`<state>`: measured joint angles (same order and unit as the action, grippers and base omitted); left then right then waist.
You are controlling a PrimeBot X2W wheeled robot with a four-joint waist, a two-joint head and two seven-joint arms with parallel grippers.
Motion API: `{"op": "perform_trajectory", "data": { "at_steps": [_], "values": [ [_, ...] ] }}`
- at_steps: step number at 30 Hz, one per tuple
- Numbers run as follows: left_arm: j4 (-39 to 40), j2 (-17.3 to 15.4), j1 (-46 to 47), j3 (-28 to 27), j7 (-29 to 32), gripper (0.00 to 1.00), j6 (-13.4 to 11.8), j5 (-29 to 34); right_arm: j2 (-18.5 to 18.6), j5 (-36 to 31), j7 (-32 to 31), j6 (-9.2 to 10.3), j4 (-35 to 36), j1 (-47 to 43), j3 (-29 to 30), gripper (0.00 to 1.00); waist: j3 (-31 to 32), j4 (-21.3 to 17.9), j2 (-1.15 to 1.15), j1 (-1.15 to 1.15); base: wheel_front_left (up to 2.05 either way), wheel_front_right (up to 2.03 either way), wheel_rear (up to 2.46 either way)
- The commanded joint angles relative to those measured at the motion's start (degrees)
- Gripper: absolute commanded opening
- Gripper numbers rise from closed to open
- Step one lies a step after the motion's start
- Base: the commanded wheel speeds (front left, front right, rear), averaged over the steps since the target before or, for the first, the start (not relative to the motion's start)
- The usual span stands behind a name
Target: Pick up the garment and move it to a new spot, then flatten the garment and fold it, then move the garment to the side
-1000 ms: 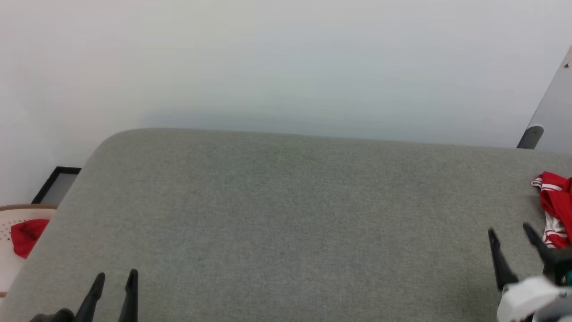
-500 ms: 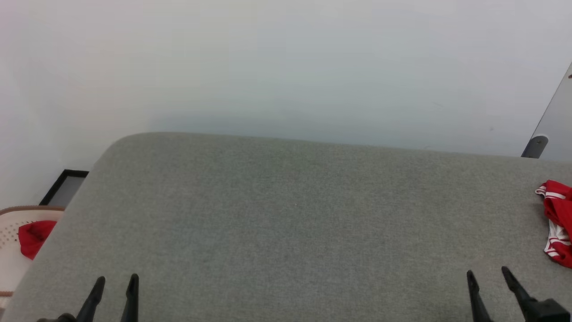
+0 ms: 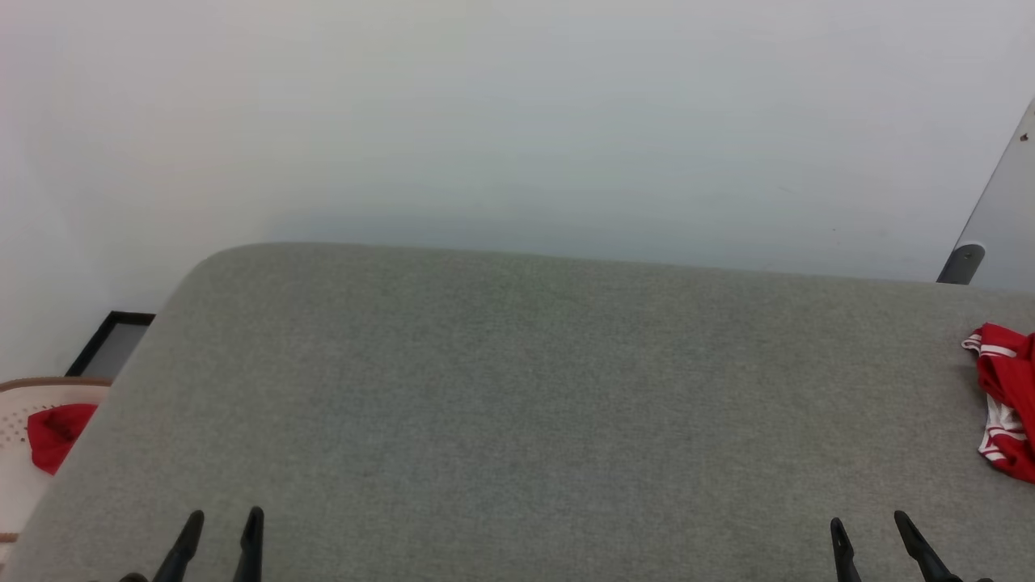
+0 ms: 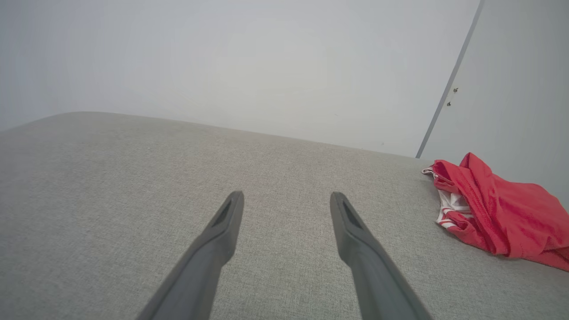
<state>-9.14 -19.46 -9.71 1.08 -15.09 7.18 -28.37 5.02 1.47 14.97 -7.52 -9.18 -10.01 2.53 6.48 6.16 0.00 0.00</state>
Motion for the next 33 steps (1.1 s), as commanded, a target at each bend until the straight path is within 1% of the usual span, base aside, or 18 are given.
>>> {"op": "perform_trajectory", "data": {
  "at_steps": [1,11,20,21,27,33],
  "values": [
    [-0.1,-0.2,0.0,0.1,0.0,1.0,0.3,-0.3,-0.3,-0.4,0.2,0.07,0.5,-0.5,0.1,1.0,-0.1,-0.1,0.0,0.0,0.0,0.0,0.0],
    [-0.7,-0.6,0.5,1.3,0.0,1.0,0.4,-1.6,-0.9,-2.3,0.2,0.07,4.9,-1.6,0.1,1.0,-0.3,-0.8,0.0,0.0,0.0,0.0,0.0],
    [-1.3,-1.0,0.1,1.8,0.0,1.0,0.3,-2.3,-1.3,-2.9,0.2,0.07,6.7,-2.5,0.2,1.0,-0.2,-1.3,0.0,0.0,0.0,0.0,0.0],
    [-1.2,-0.8,0.2,1.8,0.0,0.0,0.2,-2.2,-1.1,-2.6,0.0,0.0,6.5,-1.9,0.1,0.0,-0.2,-1.3,0.0,0.0,0.0,0.0,0.0],
    [-4.1,1.8,-1.2,2.9,0.0,0.0,0.2,-2.3,-1.7,-2.5,-0.4,0.0,3.1,-2.6,0.0,0.0,-0.3,-1.4,0.0,0.0,0.0,0.0,0.0],
    [-4.4,3.1,0.1,2.1,1.8,0.0,0.2,-7.2,-1.8,4.9,-2.3,0.0,2.1,-0.9,0.5,0.0,-0.5,-1.6,0.0,0.0,0.0,0.0,0.0]
  ]
}}
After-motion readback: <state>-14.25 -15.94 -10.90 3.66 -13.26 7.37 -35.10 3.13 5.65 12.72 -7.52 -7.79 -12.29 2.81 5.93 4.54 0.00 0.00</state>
